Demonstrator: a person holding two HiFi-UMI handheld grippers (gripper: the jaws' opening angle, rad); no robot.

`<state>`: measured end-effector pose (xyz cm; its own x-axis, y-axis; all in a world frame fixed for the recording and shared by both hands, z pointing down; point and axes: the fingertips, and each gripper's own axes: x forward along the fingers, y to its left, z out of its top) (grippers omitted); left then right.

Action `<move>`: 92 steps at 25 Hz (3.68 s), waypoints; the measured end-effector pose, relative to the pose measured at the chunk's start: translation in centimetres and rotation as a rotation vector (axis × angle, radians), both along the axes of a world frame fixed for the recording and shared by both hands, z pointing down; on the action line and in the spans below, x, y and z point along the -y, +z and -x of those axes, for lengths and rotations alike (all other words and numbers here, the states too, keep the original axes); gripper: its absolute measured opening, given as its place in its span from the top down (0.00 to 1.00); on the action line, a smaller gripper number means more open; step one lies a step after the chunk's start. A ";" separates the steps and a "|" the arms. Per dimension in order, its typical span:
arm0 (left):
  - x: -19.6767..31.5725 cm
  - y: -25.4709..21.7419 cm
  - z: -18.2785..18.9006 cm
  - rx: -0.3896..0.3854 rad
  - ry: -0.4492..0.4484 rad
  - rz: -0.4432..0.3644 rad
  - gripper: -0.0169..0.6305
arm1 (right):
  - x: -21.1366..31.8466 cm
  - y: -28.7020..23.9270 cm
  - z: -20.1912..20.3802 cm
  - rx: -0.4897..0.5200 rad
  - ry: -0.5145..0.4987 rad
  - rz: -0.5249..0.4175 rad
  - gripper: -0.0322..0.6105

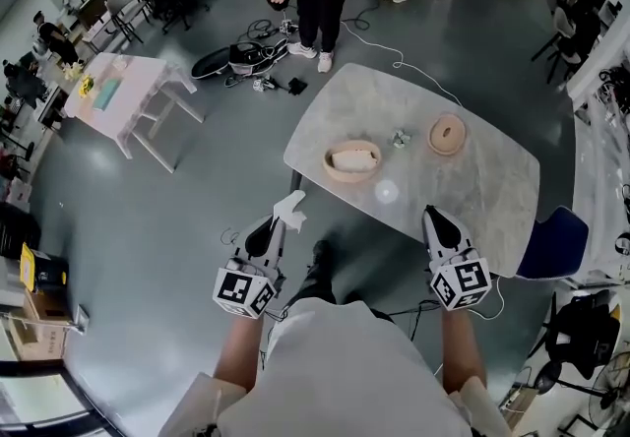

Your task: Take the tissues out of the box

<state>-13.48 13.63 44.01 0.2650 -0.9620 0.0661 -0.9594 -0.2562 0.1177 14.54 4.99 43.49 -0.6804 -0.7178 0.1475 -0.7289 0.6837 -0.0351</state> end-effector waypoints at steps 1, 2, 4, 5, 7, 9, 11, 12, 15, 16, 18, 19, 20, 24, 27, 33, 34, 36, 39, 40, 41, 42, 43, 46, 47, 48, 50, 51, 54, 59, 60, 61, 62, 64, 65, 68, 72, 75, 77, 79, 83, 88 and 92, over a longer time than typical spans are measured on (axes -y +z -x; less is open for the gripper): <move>0.7 0.2 0.4 -0.003 0.003 0.001 0.95 | 0.6 0.1 0.3 0.000 0.004 0.001 0.89; 1.5 0.4 0.8 -0.006 0.006 0.002 0.95 | 1.3 0.2 0.7 -0.001 0.009 0.003 0.89; 3.3 0.7 1.7 -0.013 0.015 0.009 0.95 | 2.8 0.6 1.4 -0.003 0.019 0.012 0.89; 4.2 0.8 2.2 -0.016 0.021 0.012 0.95 | 3.6 0.9 1.8 -0.004 0.023 0.018 0.89; 6.0 1.0 3.1 -0.018 0.038 0.017 0.95 | 5.1 1.5 2.8 -0.002 0.034 0.035 0.89; 7.9 1.2 4.0 -0.015 0.059 0.023 0.95 | 6.5 2.0 3.9 -0.003 0.048 0.051 0.89; 9.8 1.4 5.2 -0.012 0.080 0.033 0.95 | 7.9 2.5 5.2 -0.006 0.059 0.060 0.89; 10.9 1.6 5.8 -0.010 0.090 0.040 0.95 | 8.7 2.7 5.9 -0.008 0.062 0.063 0.89; 14.2 2.3 7.4 -0.002 0.121 0.060 0.95 | 11.3 3.8 7.7 -0.020 0.078 0.078 0.89; 15.4 2.6 7.6 0.002 0.137 0.068 0.95 | 12.0 4.2 8.0 -0.023 0.087 0.085 0.89; 17.6 3.2 7.8 0.008 0.174 0.087 0.95 | 13.3 4.9 8.5 -0.026 0.108 0.102 0.89; 18.5 3.5 7.9 0.009 0.195 0.096 0.95 | 13.9 5.2 8.8 -0.027 0.119 0.111 0.89; 19.5 3.9 7.9 0.011 0.216 0.105 0.95 | 14.3 5.5 9.2 -0.029 0.130 0.119 0.89; 23.1 6.5 7.6 0.033 0.304 0.151 0.95 | 16.1 7.1 10.2 -0.040 0.181 0.159 0.89; 25.4 9.2 6.7 0.067 0.375 0.196 0.95 | 17.0 8.5 10.4 -0.052 0.218 0.193 0.89; 28.8 14.8 4.2 0.111 0.504 0.292 0.95 | 18.0 11.1 10.2 -0.073 0.277 0.261 0.89; 29.2 15.8 3.8 0.117 0.523 0.309 0.95 | 18.1 11.5 10.2 -0.073 0.286 0.273 0.89; 30.1 17.9 2.8 0.135 0.561 0.344 0.95 | 18.3 12.3 10.2 -0.074 0.300 0.296 0.89; 31.4 21.4 1.4 0.170 0.611 0.400 0.95 | 18.8 13.5 10.4 -0.076 0.314 0.327 0.89; 31.8 22.7 0.9 0.183 0.627 0.421 0.95 | 18.9 13.9 10.4 -0.077 0.317 0.337 0.89; 32.0 24.1 0.3 0.197 0.642 0.445 0.95 | 18.9 14.4 10.4 -0.077 0.319 0.348 0.89; 32.2 25.5 -0.4 0.213 0.656 0.470 0.95 | 18.9 14.9 10.2 -0.076 0.321 0.358 0.89; 32.4 27.0 -1.1 0.229 0.670 0.496 0.95 | 18.9 15.4 10.0 -0.075 0.323 0.367 0.89; 33.1 31.3 -2.8 0.288 0.702 0.575 0.95 | 19.3 16.6 9.4 -0.075 0.326 0.387 0.89; 33.3 32.6 -3.1 0.312 0.708 0.601 0.95 | 19.3 17.0 9.3 -0.077 0.326 0.394 0.89; 33.4 33.8 -3.4 0.335 0.714 0.627 0.95 | 19.3 17.4 9.1 -0.078 0.326 0.402 0.89; 33.7 36.1 -3.8 0.377 0.726 0.670 0.95 | 19.4 18.0 8.8 -0.079 0.324 0.417 0.89; 33.9 37.1 -4.1 0.398 0.733 0.691 0.95 | 19.5 18.3 8.6 -0.081 0.323 0.424 0.89; 34.0 39.7 -4.7 0.479 0.757 0.767 0.95 | 19.8 19.0 7.8 -0.081 0.322 0.440 0.89; 34.5 42.7 -5.7 0.644 0.785 0.823 0.95 | 20.3 20.1 6.7 -0.079 0.312 0.459 0.89; 34.5 43.1 -5.9 0.675 0.788 0.825 0.95 | 20.4 20.2 6.6 -0.078 0.309 0.461 0.89; 34.6 43.6 -6.0 0.708 0.788 0.828 0.95 | 20.5 20.3 6.6 -0.078 0.305 0.463 0.89; 34.7 44.0 -6.0 0.743 0.787 0.832 0.95 | 20.6 20.3 6.5 -0.077 0.301 0.464 0.89; 34.7 44.9 -6.0 0.816 0.789 0.844 0.95 | 21.0 20.3 6.2 -0.076 0.296 0.466 0.89; 34.6 45.4 -5.9 0.851 0.790 0.851 0.94 | 21.1 20.4 6.1 -0.075 0.293 0.467 0.89; 34.2 46.3 -5.7 0.930 0.788 0.872 0.93 | 21.3 20.6 5.6 -0.075 0.288 0.471 0.89; 33.9 46.7 -5.9 0.936 0.783 0.900 0.80 | 21.7 20.9 5.1 -0.077 0.278 0.475 0.89; 34.0 46.4 -5.8 0.892 0.755 0.907 0.74 | 22.1 20.8 5.0 -0.077 0.268 0.471 0.89; 34.1 46.1 -5.5 0.864 0.741 0.908 0.70 | 22.4 20.7 5.0 -0.078 0.260 0.466 0.89; 34.1 45.6 -5.2 0.833 0.721 0.909 0.66 | 22.6 20.4 4.9 -0.080 0.250 0.459 0.89; 34.3 43.9 -4.9 0.758 0.665 0.891 0.64 | 23.0 19.6 4.5 -0.087 0.226 0.437 0.89; 34.9 40.6 -4.4 0.646 0.592 0.841 0.65 | 23.1 18.9 4.9 -0.095 0.200 0.422 0.89; 35.2 36.6 -4.3 0.543 0.539 0.790 0.70 | 23.4 18.0 5.0 -0.093 0.181 0.407 0.89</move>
